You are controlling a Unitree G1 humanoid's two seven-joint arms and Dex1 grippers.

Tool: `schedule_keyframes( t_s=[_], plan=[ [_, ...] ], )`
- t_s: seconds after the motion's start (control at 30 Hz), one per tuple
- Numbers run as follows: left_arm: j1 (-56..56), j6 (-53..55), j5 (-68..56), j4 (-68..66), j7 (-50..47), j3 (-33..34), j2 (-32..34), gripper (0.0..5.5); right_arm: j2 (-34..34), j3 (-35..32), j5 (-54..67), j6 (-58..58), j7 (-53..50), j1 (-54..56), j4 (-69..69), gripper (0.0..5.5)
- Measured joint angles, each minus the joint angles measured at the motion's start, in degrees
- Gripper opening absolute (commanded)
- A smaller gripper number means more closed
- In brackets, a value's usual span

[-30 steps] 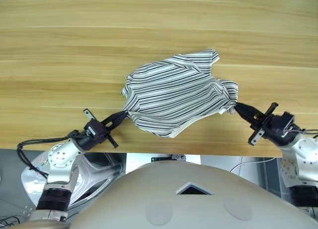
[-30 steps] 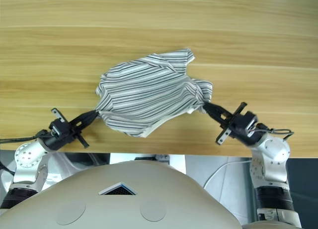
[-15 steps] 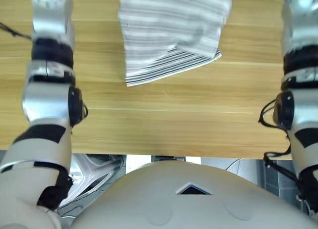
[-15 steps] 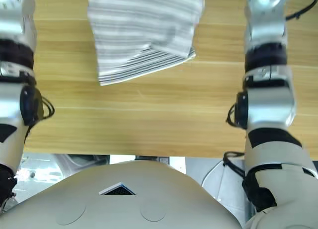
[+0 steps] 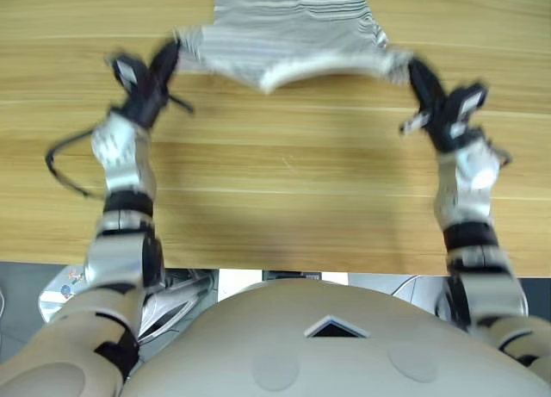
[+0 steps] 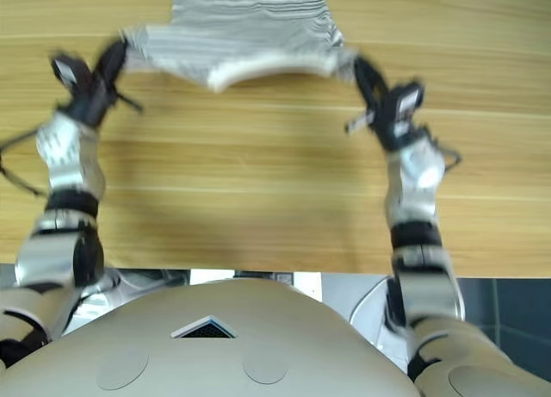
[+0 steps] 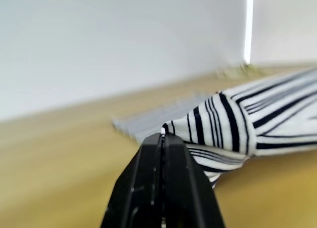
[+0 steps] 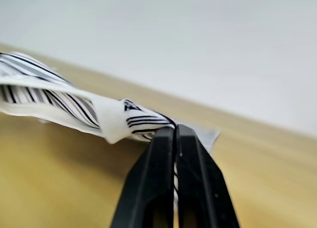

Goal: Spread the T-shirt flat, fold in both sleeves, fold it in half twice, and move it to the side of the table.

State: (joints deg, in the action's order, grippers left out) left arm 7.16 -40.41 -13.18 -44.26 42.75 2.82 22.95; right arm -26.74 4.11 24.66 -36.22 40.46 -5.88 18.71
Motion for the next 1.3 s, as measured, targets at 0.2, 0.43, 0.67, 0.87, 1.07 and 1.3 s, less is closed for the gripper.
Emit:
schedule_keyframes(
  t_s=[0.2,0.43,0.67,0.87,1.07,1.3],
  plan=[
    [-18.88,-2.25,3.81,16.02,-1.62,0.32,6.35,0.03,-6.42,-2.57,0.13,4.9,5.84,-12.99,-10.45,0.0],
    [-23.21,0.13,0.7,16.01,-2.9,5.04,7.3,1.06,-7.57,-4.48,-4.96,5.39,7.56,-11.92,-7.0,0.0],
    [-25.07,1.18,-2.72,14.95,-2.08,7.82,7.29,2.15,-8.76,-1.96,-3.91,1.01,17.53,-16.52,-12.22,0.88],
    [-23.92,6.78,-11.3,21.25,-2.14,11.37,5.32,3.18,-9.79,-3.17,11.91,6.48,20.61,-23.44,-32.64,0.88],
    [-22.79,25.92,-17.77,44.24,-8.07,4.28,-1.12,3.35,-9.15,-12.06,31.87,17.74,21.99,-20.35,-35.27,0.88],
    [-18.17,53.57,-8.73,51.96,-22.82,-16.44,-12.58,3.35,0.24,-11.95,28.36,25.62,10.42,-6.38,-30.15,0.88]
  ],
)
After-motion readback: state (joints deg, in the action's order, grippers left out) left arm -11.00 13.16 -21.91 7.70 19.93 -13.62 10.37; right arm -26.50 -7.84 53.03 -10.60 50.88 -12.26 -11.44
